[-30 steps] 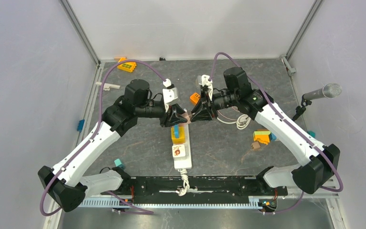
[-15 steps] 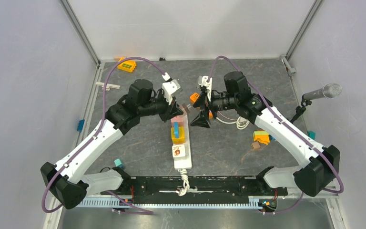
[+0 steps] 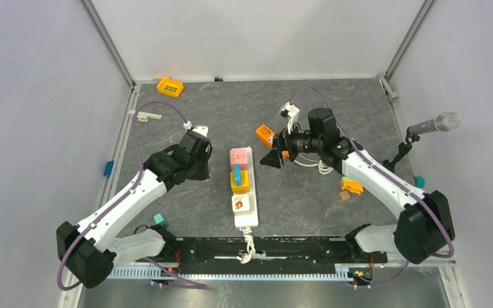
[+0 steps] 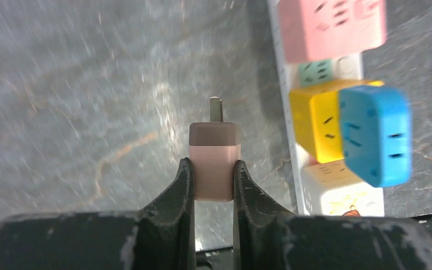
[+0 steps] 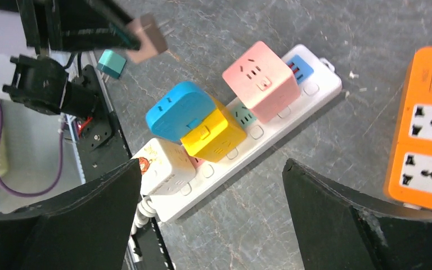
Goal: Insert the plug
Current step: Insert the plug into the socket.
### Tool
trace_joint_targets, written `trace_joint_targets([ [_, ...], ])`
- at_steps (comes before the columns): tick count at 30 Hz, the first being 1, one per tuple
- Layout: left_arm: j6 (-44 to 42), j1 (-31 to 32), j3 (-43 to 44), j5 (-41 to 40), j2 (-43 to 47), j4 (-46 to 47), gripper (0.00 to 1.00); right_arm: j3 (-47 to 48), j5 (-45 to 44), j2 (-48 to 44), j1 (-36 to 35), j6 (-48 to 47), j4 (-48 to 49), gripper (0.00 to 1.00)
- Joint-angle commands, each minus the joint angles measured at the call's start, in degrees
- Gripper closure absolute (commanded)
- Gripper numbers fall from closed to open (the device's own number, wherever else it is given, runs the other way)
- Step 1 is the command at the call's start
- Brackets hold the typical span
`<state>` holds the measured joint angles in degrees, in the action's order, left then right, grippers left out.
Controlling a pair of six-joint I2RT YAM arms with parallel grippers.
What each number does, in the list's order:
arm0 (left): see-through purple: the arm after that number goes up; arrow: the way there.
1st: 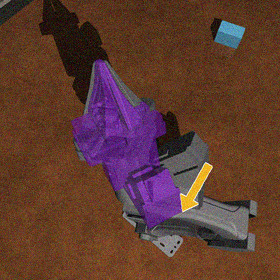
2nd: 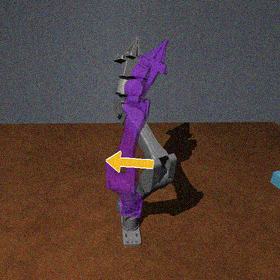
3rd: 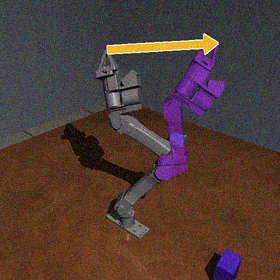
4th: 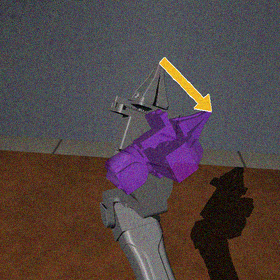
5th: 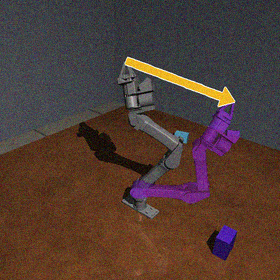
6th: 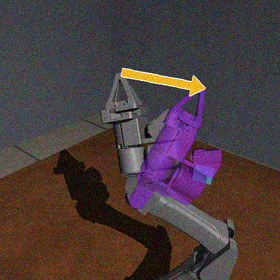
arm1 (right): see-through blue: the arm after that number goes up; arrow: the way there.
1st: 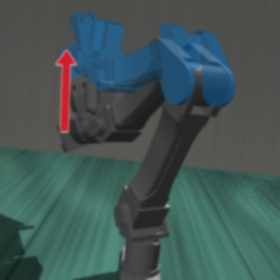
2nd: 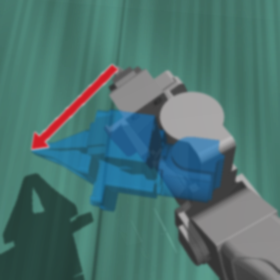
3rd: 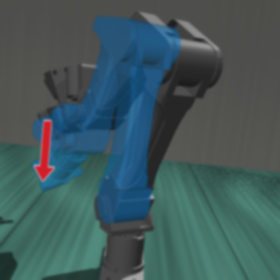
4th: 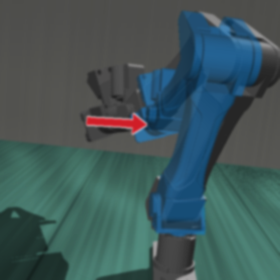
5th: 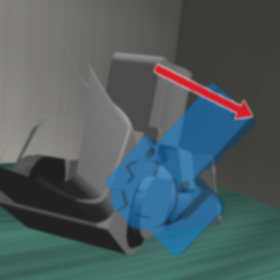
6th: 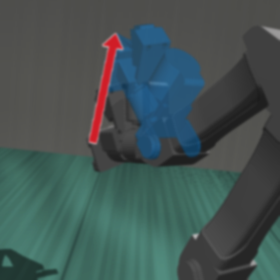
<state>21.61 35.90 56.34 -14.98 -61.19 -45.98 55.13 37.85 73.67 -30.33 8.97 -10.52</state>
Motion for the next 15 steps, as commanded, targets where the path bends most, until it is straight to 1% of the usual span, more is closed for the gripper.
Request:
trace_joint_targets([
  [1, 16.4, 0.0, -3.7, 3.3, -3.8, -7.4, 0.98, -1.1, 5.7, 3.7, 2.9, 7.8, 4.7, 0.02],
  [4, 18.5, 0.0, -6.7, 12.6, -7.7, -4.9, 0.98, -0.1, 5.4, 5.0, 4.1, 6.6, 2.1, 0.02],
  [7, 19.8, 0.3, -10.1, 20.5, -11.1, 1.9, 0.98, 1.4, 5.5, 6.7, 5.3, 5.0, -0.8, 0.02],
  [9, 20.6, 0.8, -10.7, 23.5, -13.1, 6.6, 0.98, 1.7, 5.9, 7.2, 5.9, 4.6, -1.7, 0.02],
  [15, 22.1, 4.4, -5.9, 26.9, -21.3, 14.4, 0.98, 1.8, 7.7, 8.2, 7.7, 4.1, -2.3, 0.02],
])
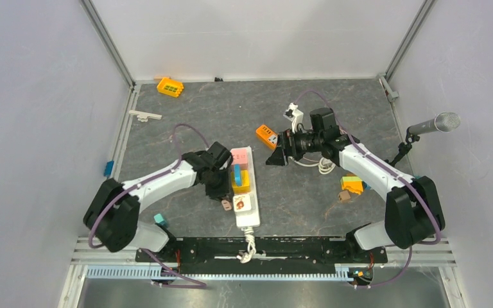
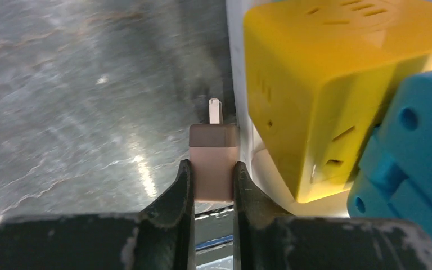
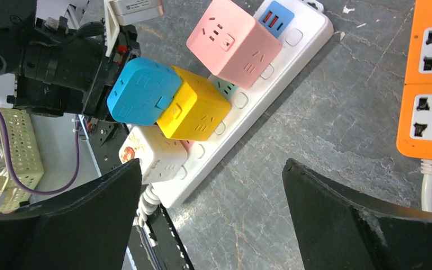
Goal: Insert the plug
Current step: Insert the plug into the socket.
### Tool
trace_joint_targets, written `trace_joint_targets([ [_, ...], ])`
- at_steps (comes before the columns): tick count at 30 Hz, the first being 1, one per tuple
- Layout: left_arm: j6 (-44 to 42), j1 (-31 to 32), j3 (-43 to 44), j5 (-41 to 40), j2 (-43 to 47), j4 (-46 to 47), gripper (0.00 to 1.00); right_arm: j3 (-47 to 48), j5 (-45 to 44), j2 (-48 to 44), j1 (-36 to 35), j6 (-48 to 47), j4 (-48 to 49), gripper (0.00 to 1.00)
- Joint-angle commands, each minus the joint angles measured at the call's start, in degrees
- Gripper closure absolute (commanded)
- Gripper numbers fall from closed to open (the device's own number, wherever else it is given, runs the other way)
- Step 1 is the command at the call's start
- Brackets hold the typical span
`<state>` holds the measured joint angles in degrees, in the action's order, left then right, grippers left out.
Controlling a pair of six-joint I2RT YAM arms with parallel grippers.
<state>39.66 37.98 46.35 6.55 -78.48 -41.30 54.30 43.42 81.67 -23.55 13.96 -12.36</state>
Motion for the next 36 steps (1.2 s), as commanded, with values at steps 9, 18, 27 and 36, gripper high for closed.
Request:
trace_joint_targets([
  [9, 2.6, 4.3, 6.4, 1.3, -5.4, 9.5, 0.98, 3.8, 1.6, 0.2, 3.0, -4.7, -4.8, 0.02],
  [18, -12.8, 4.3, -2.2, -4.2, 11.7, 12.2, 0.98, 3.2, 1.1, 0.9, 4.1, -7.4, -6.8, 0.02],
  [27, -30.2, 4.2, -17.1, 5.9, 32.2, 25.9, 0.98, 2.1, 1.7, 1.6, 4.2, -7.6, -6.9, 0.02],
  [36, -27.9, 6.9, -20.3, 15.8, 29.4, 34.8, 0.98, -1.3, 4.2, 1.7, 4.2, -6.3, -6.8, 0.02],
])
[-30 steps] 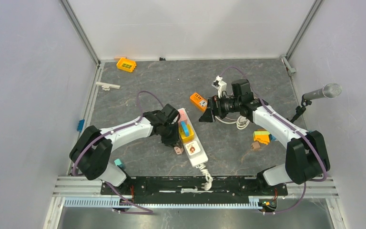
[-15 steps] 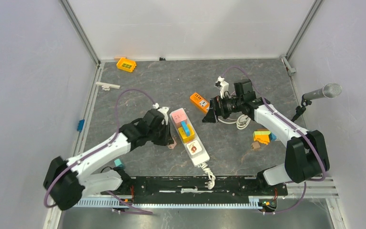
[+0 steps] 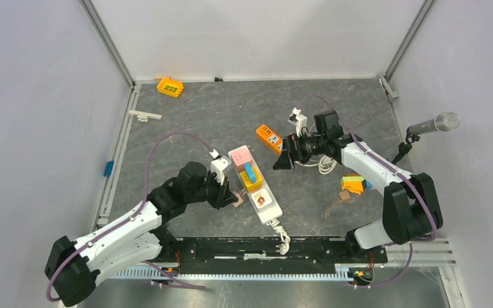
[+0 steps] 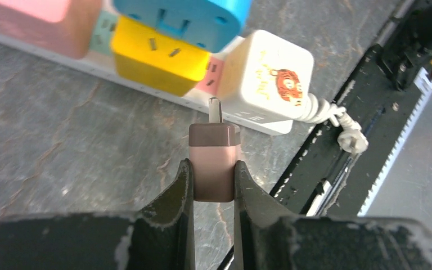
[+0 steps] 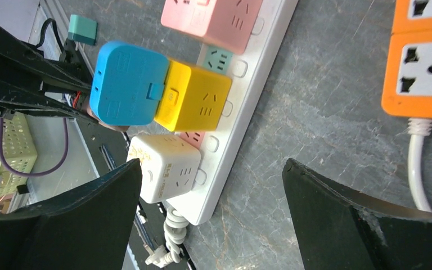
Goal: Insert the plug
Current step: Insert the plug into the socket.
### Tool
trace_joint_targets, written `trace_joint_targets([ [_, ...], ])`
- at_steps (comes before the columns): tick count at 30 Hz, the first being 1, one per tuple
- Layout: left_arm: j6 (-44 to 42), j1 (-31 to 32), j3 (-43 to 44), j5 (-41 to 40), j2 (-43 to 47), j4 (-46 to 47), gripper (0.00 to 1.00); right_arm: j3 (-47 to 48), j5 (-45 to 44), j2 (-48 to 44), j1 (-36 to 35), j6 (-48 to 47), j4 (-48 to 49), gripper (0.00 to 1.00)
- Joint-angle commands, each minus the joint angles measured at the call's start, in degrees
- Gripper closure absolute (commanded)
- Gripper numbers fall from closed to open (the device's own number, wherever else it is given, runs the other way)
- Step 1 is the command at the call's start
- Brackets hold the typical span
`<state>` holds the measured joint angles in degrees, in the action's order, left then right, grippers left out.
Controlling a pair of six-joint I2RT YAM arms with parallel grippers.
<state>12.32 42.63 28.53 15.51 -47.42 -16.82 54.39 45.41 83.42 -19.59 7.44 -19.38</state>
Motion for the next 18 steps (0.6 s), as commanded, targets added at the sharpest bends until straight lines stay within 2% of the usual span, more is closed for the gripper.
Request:
trace_joint_targets([
  [1, 0.1, 3.6, -3.4, 6.9, -2.0, 12.6, 0.98, -1.8, 2.3, -0.2, 0.3, 0.1, 0.1, 0.02],
  [6, -0.3, 9.7, -5.5, 0.9, -3.9, 14.8, 0.98, -3.8, 3.1, -1.0, 0.2, 0.3, -0.4, 0.02],
  [13, 0.4, 12.8, -8.1, -5.2, -5.8, 16.6, 0.98, -6.1, 4.4, -1.8, -0.2, -0.2, -2.1, 0.02],
  [18, -2.4, 14.1, -7.5, -10.0, -7.4, 18.7, 0.98, -7.0, 5.1, -1.4, -1.3, -0.4, -2.8, 0.04],
])
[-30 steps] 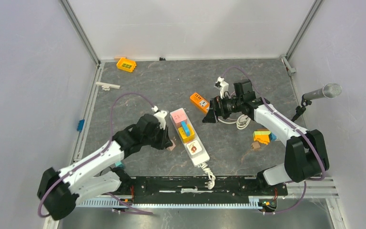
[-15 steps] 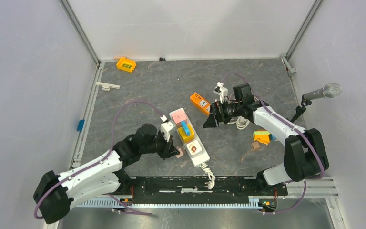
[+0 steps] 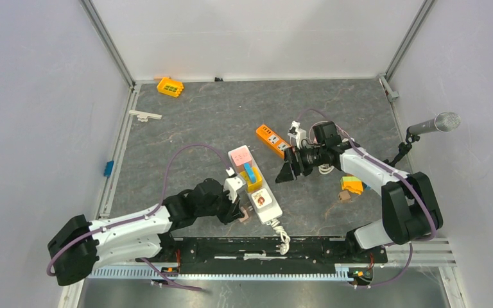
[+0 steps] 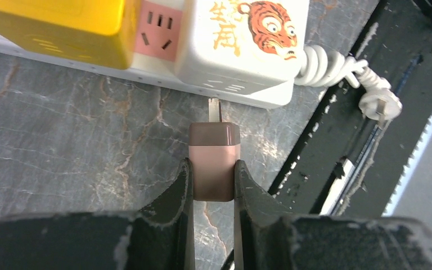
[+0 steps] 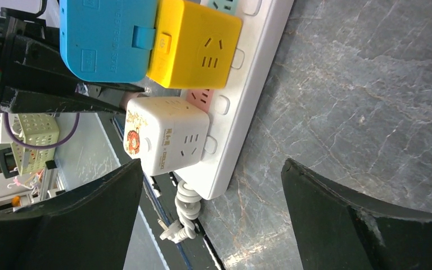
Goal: Insert the plug
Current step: Insert the plug into the socket.
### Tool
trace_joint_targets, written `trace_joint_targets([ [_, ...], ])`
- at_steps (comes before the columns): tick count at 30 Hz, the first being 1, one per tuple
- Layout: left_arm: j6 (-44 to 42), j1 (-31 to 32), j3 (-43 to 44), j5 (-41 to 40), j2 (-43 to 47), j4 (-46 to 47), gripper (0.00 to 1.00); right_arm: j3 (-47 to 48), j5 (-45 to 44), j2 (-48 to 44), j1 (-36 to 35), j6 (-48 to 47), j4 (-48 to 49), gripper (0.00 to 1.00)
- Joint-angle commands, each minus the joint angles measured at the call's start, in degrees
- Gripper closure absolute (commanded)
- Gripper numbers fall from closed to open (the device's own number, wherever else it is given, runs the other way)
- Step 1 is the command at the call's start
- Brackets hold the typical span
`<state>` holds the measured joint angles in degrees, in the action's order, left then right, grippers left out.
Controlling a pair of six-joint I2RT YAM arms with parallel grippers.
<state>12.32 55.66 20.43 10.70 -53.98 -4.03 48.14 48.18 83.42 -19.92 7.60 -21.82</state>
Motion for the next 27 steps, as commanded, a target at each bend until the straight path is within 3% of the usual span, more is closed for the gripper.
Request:
trace_joint_targets([
  [1, -3.4, 1.3, 0.7, -5.6, -1.2, 6.3, 0.98, -0.8, 2.5, -1.2, -1.2, -0.3, -0.3, 0.05],
  [8, -6.5, 2.0, 1.5, -3.7, -2.1, 7.1, 0.98, -0.2, 3.4, 0.2, -3.9, 0.2, -0.4, 0.08],
  [19, -6.5, 3.2, 2.6, -4.3, 3.8, 2.9, 0.98, 1.1, 3.8, 2.4, -6.5, -0.1, -1.4, 0.14],
  [27, -7.0, 4.3, 3.6, -4.1, -1.1, 3.5, 0.98, 2.0, 4.3, 3.8, -7.5, -1.1, -2.9, 0.19],
])
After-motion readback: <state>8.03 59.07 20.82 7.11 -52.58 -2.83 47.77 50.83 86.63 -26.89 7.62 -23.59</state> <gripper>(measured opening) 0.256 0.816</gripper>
